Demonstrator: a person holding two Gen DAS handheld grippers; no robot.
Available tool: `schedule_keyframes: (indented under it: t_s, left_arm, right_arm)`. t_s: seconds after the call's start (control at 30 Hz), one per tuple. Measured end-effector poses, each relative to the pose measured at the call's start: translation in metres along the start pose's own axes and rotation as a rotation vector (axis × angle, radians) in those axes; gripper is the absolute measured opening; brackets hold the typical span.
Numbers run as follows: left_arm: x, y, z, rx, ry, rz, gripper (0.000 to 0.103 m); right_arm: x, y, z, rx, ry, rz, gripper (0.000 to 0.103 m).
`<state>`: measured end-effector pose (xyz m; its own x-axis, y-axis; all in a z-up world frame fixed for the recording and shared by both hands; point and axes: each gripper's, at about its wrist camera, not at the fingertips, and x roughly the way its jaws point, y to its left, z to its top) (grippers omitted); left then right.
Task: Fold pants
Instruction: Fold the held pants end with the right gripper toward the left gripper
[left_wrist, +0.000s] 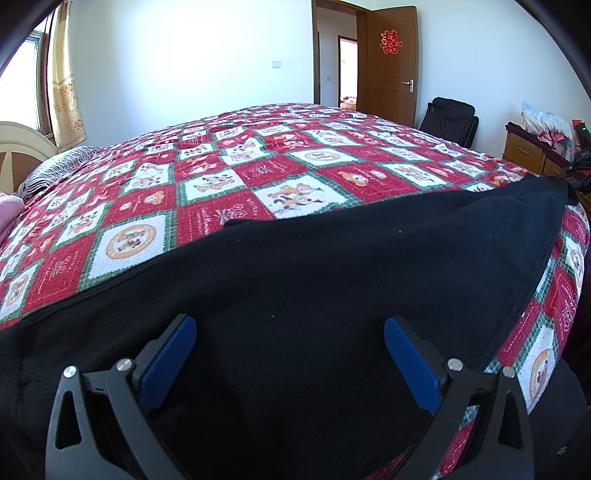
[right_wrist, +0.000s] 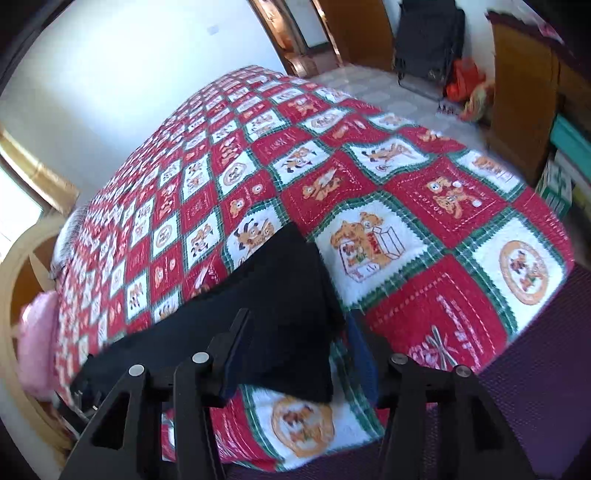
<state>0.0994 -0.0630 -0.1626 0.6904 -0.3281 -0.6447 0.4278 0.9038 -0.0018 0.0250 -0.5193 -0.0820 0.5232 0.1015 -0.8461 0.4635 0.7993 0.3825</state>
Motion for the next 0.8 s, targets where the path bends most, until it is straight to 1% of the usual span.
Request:
schedule_keyframes:
  t_s: [0.03, 0.07, 0.1, 0.13, 0.17, 0.2, 0.3, 0.37, 0.4, 0.47, 0.5, 0.53, 0.6, 0.67, 0.7, 0.73, 0.77, 0.8]
  left_arm:
    - [0.0, 0.0, 0.0, 0.0, -0.001, 0.001, 0.103]
    - [0.0, 0.0, 0.0, 0.002, -0.001, 0.003, 0.103]
    - [0.0, -0.001, 0.0, 0.003, -0.002, 0.005, 0.103]
    - [0.0, 0.0, -0.001, 0.004, -0.004, 0.005, 0.103]
    - [0.0, 0.0, -0.001, 0.004, -0.005, 0.005, 0.103]
    - [0.0, 0.0, -0.001, 0.004, -0.005, 0.005, 0.103]
    - [0.0, -0.001, -0.002, 0.003, -0.015, 0.009, 0.103]
    - [0.0, -0.001, -0.003, 0.003, -0.021, 0.01, 0.103]
    - [0.0, 0.0, -0.003, 0.002, -0.023, 0.009, 0.103]
    - [0.0, 0.001, -0.003, 0.003, -0.028, 0.006, 0.103]
    - [0.0, 0.0, -0.004, 0.003, -0.029, 0.005, 0.103]
    - [0.0, 0.0, -0.004, 0.004, -0.03, 0.005, 0.103]
    - [-0.001, 0.0, -0.004, 0.005, -0.03, 0.005, 0.103]
    - [0.0, 0.0, -0.003, 0.005, -0.031, 0.008, 0.103]
    - [0.0, -0.001, -0.003, 0.007, -0.03, 0.012, 0.103]
    - [0.0, -0.001, -0.003, 0.007, -0.028, 0.014, 0.103]
    - [0.0, -0.001, -0.002, 0.007, -0.026, 0.015, 0.103]
    - [0.0, -0.001, -0.003, 0.007, -0.025, 0.015, 0.103]
  right_arm:
    - [0.006, 0.002, 0.003, 0.008, 0.019, -0.02, 0.051]
    - [0.011, 0.004, 0.008, 0.008, 0.03, -0.039, 0.042]
    - [0.014, 0.009, 0.014, -0.007, 0.042, -0.048, 0.016]
    - [0.011, 0.014, 0.022, -0.009, 0.027, -0.046, 0.013]
    - [0.005, 0.021, 0.031, -0.016, -0.007, -0.042, 0.012]
    - [-0.003, 0.029, 0.038, -0.034, -0.043, -0.031, 0.008]
    - [-0.046, 0.074, 0.06, -0.131, -0.219, 0.029, 0.006]
    - [-0.065, 0.093, 0.064, -0.209, -0.308, 0.055, 0.006]
    - [-0.075, 0.1, 0.061, -0.266, -0.372, 0.066, 0.006]
    - [-0.083, 0.094, 0.053, -0.314, -0.448, 0.07, 0.006]
    - [-0.079, 0.083, 0.049, -0.316, -0.45, 0.025, 0.006]
    - [-0.073, 0.073, 0.047, -0.314, -0.409, -0.017, 0.006]
    - [-0.044, 0.034, 0.041, -0.254, -0.213, -0.064, 0.007]
    - [-0.034, 0.007, 0.029, -0.221, -0.172, -0.161, 0.007]
    - [-0.033, -0.009, 0.022, -0.198, -0.156, -0.165, 0.007]
    - [-0.035, -0.02, 0.019, -0.169, -0.154, -0.132, 0.007]
    - [-0.036, -0.031, 0.015, -0.118, -0.151, -0.075, 0.007]
    - [-0.037, -0.037, 0.014, -0.084, -0.151, -0.038, 0.008]
